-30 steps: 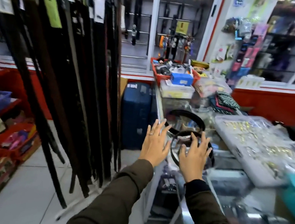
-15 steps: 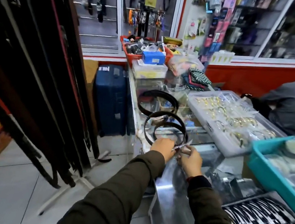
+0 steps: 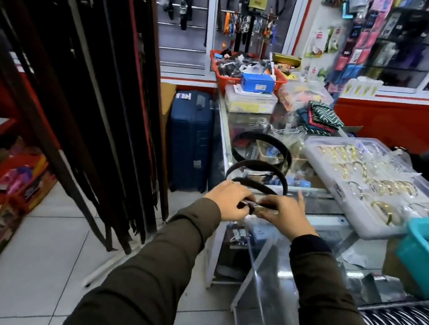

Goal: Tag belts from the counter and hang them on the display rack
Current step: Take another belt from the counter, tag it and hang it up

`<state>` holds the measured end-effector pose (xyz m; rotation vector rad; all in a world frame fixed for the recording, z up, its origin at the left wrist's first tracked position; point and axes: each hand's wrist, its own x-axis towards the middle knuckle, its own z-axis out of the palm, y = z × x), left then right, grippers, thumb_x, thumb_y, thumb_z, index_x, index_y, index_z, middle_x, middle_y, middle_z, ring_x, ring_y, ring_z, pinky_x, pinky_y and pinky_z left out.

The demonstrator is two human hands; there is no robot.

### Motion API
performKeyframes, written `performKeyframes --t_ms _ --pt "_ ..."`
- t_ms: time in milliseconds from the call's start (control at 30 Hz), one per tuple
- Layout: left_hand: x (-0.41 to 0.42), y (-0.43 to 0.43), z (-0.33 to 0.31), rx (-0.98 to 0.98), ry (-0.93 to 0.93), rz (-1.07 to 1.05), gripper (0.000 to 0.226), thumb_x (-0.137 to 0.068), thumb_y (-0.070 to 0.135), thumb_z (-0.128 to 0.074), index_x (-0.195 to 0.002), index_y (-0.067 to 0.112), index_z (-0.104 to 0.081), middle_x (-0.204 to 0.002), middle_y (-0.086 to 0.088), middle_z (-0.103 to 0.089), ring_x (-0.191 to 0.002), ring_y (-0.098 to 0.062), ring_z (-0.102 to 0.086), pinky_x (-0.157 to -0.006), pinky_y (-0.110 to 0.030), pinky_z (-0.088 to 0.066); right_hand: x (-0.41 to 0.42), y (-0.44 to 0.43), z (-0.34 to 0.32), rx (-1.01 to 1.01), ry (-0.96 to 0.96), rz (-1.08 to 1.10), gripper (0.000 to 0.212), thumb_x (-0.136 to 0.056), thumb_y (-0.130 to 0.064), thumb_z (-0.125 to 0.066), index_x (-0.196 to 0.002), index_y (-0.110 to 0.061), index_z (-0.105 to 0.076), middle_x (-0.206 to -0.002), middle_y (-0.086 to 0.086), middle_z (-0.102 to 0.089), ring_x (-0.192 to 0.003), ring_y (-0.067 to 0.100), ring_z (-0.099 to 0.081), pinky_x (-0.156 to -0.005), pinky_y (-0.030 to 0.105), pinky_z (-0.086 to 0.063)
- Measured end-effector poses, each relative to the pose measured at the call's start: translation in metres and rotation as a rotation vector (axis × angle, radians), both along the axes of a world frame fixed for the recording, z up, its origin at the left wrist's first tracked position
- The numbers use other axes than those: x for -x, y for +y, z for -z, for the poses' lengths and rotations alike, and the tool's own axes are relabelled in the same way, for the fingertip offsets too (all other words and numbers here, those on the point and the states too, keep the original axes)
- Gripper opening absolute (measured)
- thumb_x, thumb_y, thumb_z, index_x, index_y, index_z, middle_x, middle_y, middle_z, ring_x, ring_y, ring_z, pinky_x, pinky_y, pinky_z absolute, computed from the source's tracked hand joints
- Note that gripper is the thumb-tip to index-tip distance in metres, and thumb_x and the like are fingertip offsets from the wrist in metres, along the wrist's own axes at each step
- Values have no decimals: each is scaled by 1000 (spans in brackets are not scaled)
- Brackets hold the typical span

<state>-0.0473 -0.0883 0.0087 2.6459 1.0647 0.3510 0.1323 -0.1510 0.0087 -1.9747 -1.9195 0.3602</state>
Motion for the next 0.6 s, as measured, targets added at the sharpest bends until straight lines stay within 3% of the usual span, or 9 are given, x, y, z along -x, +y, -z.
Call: performKeyframes --t_ms 67,133,267,367,433,500,600 --pt "23 -2 -4 -85 -94 -56 40 -77 35 -53 -108 22 -73 -100 1 -73 -99 -25 -63 -105 -39 -42 14 7 -8 22 248 -84 26 -78 -31 -80 -100 -17 -76 -98 1 -79 -101 18 -72 -103 43 -46" --pt "47 1 -5 -119 -211 -125 33 -77 34 -56 -104 26 -74 -103 7 -70 -100 -20 -62 -110 -41 -39 31 15 -17 -4 348 -156 25 -75 -29 -82 -96 -15 -77 -90 1 -79 -89 14 -74 -86 42 -58" --pt "91 5 -14 -12 -529 -292 44 -86 32 -64 -129 35 -60 -125 6 -55 -118 -19 -51 -108 -42 -43 73 30 -38 -98 391 -217 21 -76 -21 -83 -95 -12 -78 -89 3 -79 -86 13 -74 -83 28 -58" --pt "111 1 -27 95 -798 -479 62 -88 38 -72 -143 33 -45 -139 2 -48 -126 -18 -50 -105 -35 -45 100 40 -52 -144 605 -195 17 -74 -20 -85 -88 -21 -76 -86 2 -78 -84 14 -74 -84 30 -59" --pt "120 0 -40 242 -1059 -638 66 -83 37 -79 -140 25 -46 -131 -1 -57 -111 -15 -62 -90 -28 -53 120 47 -62 -176 731 -197 16 -74 -22 -85 -86 -27 -75 -86 -1 -77 -86 14 -73 -82 27 -57" --pt "129 2 -52 405 -1284 -668 46 -84 27 -79 -123 12 -60 -106 -8 -69 -85 -13 -71 -75 -28 -59 139 52 -72 -202 805 -221 18 -73 -25 -85 -89 -26 -76 -89 -2 -78 -89 12 -73 -82 25 -57" --pt "142 -2 -67 476 -1404 -634 22 -90 15 -73 -110 8 -69 -93 -6 -72 -72 -8 -71 -64 -23 -61 165 57 -84 -232 887 -267 21 -74 -27 -84 -94 -25 -77 -93 -3 -78 -94 9 -74 -83 22 -57"
